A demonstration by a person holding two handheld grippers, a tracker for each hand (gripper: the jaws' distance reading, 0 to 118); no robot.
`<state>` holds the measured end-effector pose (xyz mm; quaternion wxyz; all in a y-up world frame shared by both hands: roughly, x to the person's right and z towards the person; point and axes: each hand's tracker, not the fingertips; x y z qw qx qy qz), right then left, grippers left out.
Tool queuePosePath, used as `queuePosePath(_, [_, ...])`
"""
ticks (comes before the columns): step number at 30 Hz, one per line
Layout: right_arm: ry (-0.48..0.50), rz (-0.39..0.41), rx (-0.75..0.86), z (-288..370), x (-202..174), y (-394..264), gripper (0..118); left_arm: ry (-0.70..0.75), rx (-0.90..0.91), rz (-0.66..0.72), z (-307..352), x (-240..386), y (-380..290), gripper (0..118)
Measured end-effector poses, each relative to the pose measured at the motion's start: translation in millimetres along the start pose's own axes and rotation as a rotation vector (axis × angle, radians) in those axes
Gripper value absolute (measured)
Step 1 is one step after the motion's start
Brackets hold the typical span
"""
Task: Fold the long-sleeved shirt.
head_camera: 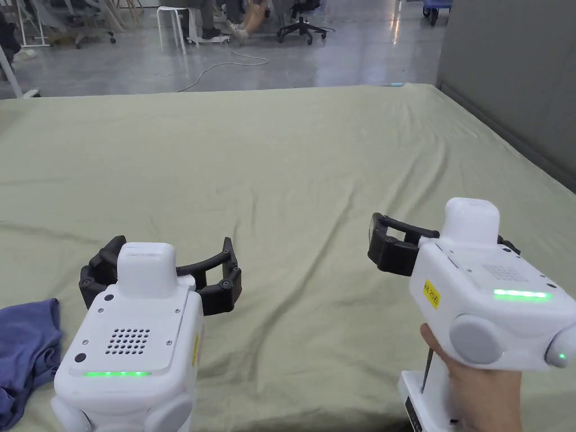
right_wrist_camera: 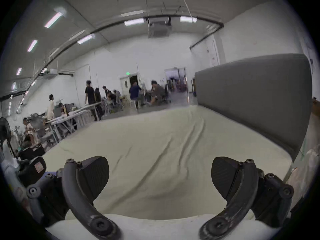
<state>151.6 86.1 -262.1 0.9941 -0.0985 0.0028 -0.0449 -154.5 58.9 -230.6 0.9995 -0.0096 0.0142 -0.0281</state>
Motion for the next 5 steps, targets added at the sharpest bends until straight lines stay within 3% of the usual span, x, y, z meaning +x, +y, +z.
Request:
queuePosePath(3, [-0.037,0.153,0.091,-1.6,-4.1,-5.3,117,0.005,-0.008,-0.004,-0.7,0.3,-1.2,118])
queuePosePath(5, [-0.056,0.162,0.078,-1.4,-5.9,-6.7,117,0.019,-0.017,-0.005,-1.5,0.8,-1.8,118])
